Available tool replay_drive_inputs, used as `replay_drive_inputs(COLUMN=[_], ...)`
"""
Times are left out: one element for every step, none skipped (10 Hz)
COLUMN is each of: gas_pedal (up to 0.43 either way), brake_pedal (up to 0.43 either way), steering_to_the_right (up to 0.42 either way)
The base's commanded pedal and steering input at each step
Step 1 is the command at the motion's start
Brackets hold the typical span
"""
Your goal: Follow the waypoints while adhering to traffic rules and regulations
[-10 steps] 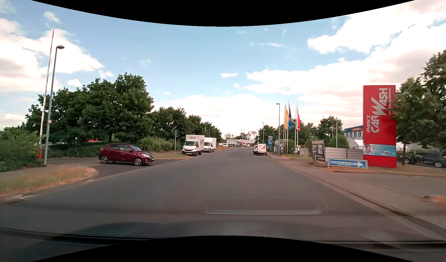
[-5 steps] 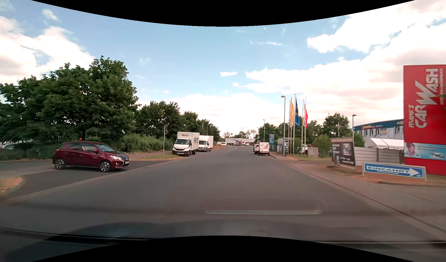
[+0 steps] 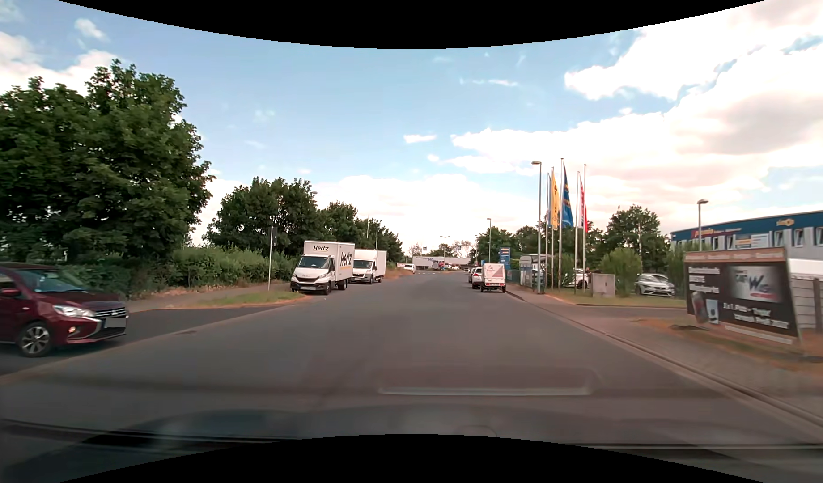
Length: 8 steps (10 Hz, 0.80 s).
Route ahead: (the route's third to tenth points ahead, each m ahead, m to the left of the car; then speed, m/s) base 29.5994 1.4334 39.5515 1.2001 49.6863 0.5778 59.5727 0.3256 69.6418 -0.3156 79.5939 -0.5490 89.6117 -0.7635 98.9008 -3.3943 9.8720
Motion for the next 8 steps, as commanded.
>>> replay_drive_inputs(gas_pedal=[0.26, 0.248, 0.22, 0.189, 0.177, 0.138, 0.11, 0.098], brake_pedal=[0.0, 0.0, 0.0, 0.0, 0.0, 0.0, 0.0, 0.0], steering_to_the_right=[0.002, 0.001, 0.002, 0.001, 0.002, 0.001, 0.001, 0.001])
